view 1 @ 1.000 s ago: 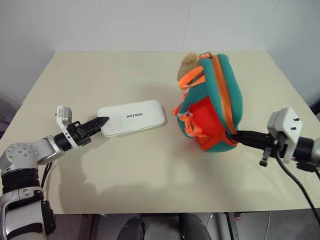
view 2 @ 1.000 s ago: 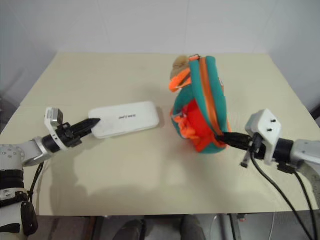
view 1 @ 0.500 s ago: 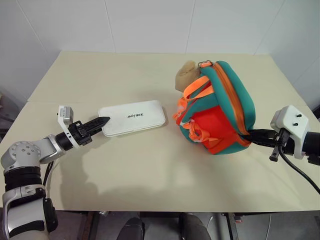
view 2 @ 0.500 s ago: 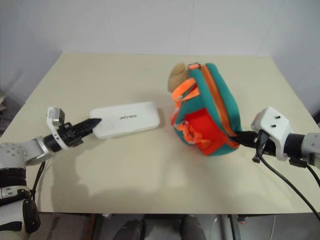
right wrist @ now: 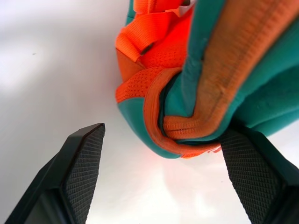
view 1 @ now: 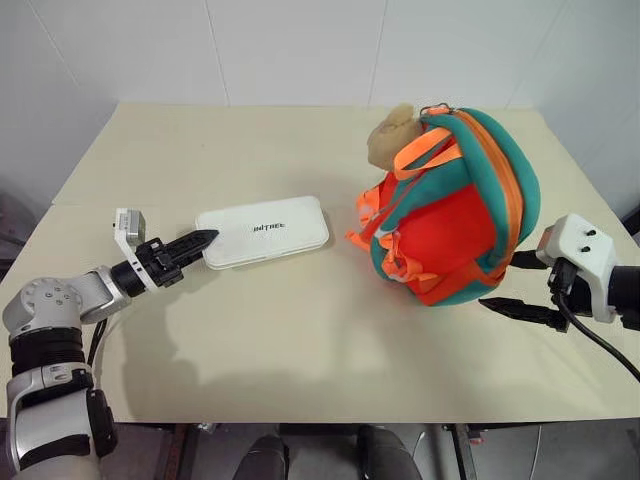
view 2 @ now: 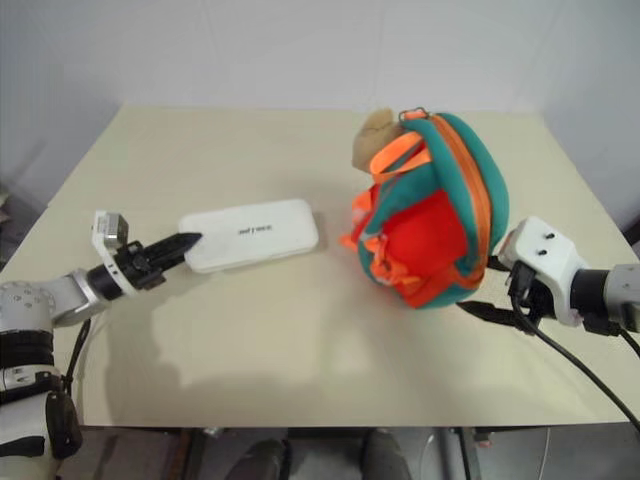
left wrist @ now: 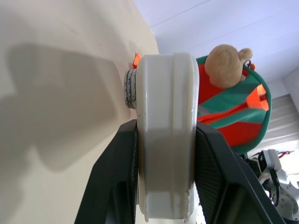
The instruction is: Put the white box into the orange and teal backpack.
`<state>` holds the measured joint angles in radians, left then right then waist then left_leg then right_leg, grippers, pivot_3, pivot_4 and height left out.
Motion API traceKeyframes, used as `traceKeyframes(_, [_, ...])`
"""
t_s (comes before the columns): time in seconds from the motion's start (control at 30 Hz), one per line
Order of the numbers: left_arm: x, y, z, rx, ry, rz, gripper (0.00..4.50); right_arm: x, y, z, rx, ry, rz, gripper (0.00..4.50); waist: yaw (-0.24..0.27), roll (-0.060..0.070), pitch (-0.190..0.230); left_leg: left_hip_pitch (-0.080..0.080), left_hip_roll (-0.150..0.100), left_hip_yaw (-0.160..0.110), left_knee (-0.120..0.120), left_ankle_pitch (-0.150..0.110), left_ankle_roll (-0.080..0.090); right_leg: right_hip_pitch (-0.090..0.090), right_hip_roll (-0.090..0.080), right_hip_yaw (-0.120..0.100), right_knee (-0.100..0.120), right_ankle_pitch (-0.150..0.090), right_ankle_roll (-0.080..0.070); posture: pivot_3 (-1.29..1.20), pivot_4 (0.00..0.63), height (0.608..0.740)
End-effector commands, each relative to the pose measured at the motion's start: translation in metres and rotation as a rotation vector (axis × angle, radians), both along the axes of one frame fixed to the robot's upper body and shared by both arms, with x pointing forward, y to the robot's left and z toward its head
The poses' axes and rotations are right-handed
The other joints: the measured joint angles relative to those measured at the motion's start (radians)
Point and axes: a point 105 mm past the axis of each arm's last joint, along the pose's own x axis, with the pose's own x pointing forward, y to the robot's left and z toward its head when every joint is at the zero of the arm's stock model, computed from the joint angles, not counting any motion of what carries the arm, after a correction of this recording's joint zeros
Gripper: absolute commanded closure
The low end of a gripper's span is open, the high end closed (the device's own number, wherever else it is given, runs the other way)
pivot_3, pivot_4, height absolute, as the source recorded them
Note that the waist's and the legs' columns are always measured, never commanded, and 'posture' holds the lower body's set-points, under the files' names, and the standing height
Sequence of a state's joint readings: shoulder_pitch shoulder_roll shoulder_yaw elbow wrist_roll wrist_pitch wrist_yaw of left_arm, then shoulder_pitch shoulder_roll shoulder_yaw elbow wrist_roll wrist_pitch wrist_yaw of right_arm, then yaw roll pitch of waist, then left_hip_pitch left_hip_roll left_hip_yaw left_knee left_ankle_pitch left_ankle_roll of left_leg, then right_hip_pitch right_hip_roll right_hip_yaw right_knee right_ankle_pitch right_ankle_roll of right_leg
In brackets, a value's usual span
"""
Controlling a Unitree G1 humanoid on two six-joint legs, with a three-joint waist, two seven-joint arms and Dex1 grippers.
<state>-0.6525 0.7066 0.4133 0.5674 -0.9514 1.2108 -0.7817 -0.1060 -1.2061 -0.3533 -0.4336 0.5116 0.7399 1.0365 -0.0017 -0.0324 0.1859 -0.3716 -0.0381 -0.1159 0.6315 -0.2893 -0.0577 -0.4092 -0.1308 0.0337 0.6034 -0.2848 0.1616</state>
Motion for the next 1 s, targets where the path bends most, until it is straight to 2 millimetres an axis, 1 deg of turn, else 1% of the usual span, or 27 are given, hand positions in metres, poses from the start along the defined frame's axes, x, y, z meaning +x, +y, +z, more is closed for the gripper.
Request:
traceKeyframes(0.03, [0.001, 0.001, 0.015, -0.020, -0.065, -0.009, 3.23, -0.003, -0.001, 0.011, -0.029, -0.021, -0.005, 0.00, 0.000, 0.000, 0.000, 0.000, 0.000, 0.000, 0.000, 0.000, 0.000, 0.000, 0.000, 0.000, -0.001, 0.000, 0.000, 0.00, 0.150, 0.740])
traceKeyframes(0.13, [0.003, 0.001, 0.015, -0.020, -0.063, -0.010, 3.23, -0.005, -0.002, 0.016, -0.051, -0.030, -0.012, 0.00, 0.001, 0.000, 0.000, -0.001, 0.000, 0.000, 0.000, 0.000, 0.000, 0.000, 0.000, 0.000, -0.001, 0.000, 0.000, 0.00, 0.150, 0.740])
traceKeyframes(0.33, [0.006, -0.001, 0.014, -0.022, -0.061, -0.019, 3.23, -0.001, -0.005, 0.032, -0.054, -0.082, -0.048, 0.00, 0.001, 0.000, 0.000, -0.001, 0.000, 0.001, 0.000, 0.000, 0.000, -0.001, 0.000, 0.000, -0.001, 0.000, 0.000, 0.00, 0.150, 0.740])
traceKeyframes(0.47, [0.008, -0.002, 0.013, -0.023, -0.061, -0.024, 3.23, -0.004, -0.008, 0.039, -0.060, -0.092, -0.061, 0.00, 0.001, 0.000, 0.000, -0.001, 0.000, 0.001, -0.001, 0.000, 0.000, -0.001, 0.000, 0.000, -0.001, 0.000, 0.000, 0.00, 0.150, 0.740])
traceKeyframes(0.57, [0.010, -0.004, 0.012, -0.024, -0.061, -0.029, 3.23, -0.006, -0.005, 0.048, -0.031, -0.113, -0.068, 0.00, 0.000, 0.000, 0.000, -0.002, 0.000, 0.001, -0.001, 0.000, 0.000, -0.002, 0.000, 0.000, -0.002, 0.000, 0.000, 0.00, 0.150, 0.740])
traceKeyframes(0.73, [0.012, -0.005, 0.010, -0.026, -0.059, -0.036, 3.23, -0.020, -0.016, 0.036, -0.088, -0.029, -0.110, 0.00, 0.003, 0.000, 0.000, -0.002, 0.000, 0.001, -0.001, 0.000, 0.000, -0.002, 0.000, 0.000, -0.001, 0.000, 0.000, 0.00, 0.150, 0.740])
traceKeyframes(0.8, [0.012, -0.006, 0.010, -0.027, -0.059, -0.039, 3.23, -0.028, -0.017, 0.024, -0.109, 0.028, -0.105, 0.00, 0.003, 0.000, 0.000, -0.003, 0.000, 0.001, -0.001, 0.000, 0.000, -0.002, 0.000, 0.000, -0.001, 0.000, 0.000, 0.00, 0.150, 0.740])
traceKeyframes(0.87, [0.012, -0.006, 0.010, -0.028, -0.059, -0.041, 3.23, -0.036, -0.010, 0.013, -0.100, 0.077, -0.082, 0.00, 0.004, 0.000, 0.000, -0.003, 0.000, 0.002, -0.001, 0.000, 0.000, -0.002, 0.000, 0.000, -0.001, 0.000, 0.001, 0.00, 0.150, 0.740])
traceKeyframes(1.0, [0.012, -0.006, 0.010, -0.027, -0.057, -0.044, 3.23, -0.049, 0.013, -0.004, -0.042, 0.144, -0.011, 0.00, -0.001, 0.000, 0.001, -0.002, 0.000, 0.002, 0.000, 0.000, 0.000, -0.002, 0.000, 0.000, -0.001, 0.000, 0.001, 0.00, 0.150, 0.740])
